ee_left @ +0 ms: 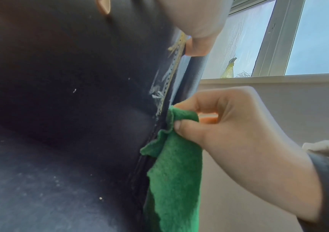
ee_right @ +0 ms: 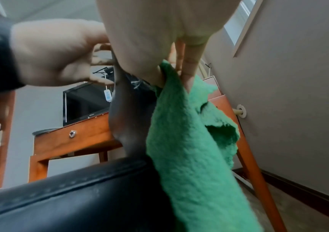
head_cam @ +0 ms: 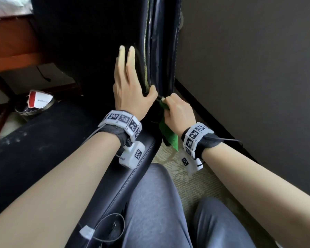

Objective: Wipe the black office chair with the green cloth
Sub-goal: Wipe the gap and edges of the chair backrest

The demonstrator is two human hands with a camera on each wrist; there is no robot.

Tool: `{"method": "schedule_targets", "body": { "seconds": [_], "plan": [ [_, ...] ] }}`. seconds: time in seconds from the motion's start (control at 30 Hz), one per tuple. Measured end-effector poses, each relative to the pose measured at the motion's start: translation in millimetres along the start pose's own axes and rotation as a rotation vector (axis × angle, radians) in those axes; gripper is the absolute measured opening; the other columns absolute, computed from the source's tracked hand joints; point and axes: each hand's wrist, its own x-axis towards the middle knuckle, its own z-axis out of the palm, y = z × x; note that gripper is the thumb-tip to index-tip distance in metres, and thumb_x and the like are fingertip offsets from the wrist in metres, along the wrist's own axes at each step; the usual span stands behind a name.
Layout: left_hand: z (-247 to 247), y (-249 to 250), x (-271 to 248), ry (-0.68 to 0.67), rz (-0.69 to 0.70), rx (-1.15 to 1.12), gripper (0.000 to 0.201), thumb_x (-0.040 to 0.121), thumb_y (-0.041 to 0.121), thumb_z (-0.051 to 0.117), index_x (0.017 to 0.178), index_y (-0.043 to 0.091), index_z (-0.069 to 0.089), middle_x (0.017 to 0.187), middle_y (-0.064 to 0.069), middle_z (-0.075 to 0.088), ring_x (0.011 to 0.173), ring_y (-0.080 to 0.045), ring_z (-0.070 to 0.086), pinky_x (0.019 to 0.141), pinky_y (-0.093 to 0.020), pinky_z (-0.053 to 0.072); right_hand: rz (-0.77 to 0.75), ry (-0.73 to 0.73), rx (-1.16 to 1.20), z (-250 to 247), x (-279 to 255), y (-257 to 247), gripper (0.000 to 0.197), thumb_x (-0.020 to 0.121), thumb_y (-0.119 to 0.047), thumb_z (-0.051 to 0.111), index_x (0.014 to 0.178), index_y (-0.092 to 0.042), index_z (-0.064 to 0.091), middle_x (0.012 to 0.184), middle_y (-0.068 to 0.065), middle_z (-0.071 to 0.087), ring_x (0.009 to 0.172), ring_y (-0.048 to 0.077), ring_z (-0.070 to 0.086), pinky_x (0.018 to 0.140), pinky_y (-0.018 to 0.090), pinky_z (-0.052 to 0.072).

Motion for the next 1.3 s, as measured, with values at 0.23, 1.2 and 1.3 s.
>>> {"method": "schedule_targets", "body": {
  "seconds": [0.23,1.2,1.3],
  "plan": [
    [-1.0,1.8,-1.6,-0.007,-0.009,-0.029,0.097,0.079,0.035,0.067,0.158,0.014,0.014,0.166,-0.007,0.008,0.15,-0.029,0.019,0.115,-0.047,0.035,0.005,0.098,0.056,-5.2,13.9,1.5,0.02,0.083,-0.001,0.059,0.102,-0.003,0.065,0.09,0.01,0.058,0.066,0.032,0.061,0.053,0.038,0.052],
    [-110.6,42.6,83.6,0.117,-0.261,-0.523,0.005,0.09,0.024,0.069,0.087,0.022,0.072,0.077,0.004,0.07,0.069,-0.012,0.07,0.053,-0.025,0.056,0.028,0.419,0.274,-149.6,132.4,-52.7,0.025,0.087,-0.026,0.053,0.111,-0.019,0.056,0.091,-0.006,0.061,0.075,0.013,0.057,0.076,0.036,0.05],
    [-123.8,64.7,134.1,0.252,-0.221,-0.54,0.003,0.086,0.028,0.073,0.084,0.027,0.072,0.077,0.005,0.072,0.068,-0.012,0.071,0.051,-0.026,0.057,0.27,0.35,0.227,-176.2,180.1,-41.2,0.036,0.093,-0.035,0.047,0.125,-0.018,0.049,0.12,0.003,0.056,0.101,0.027,0.057,0.083,0.035,0.039]
  ]
}}
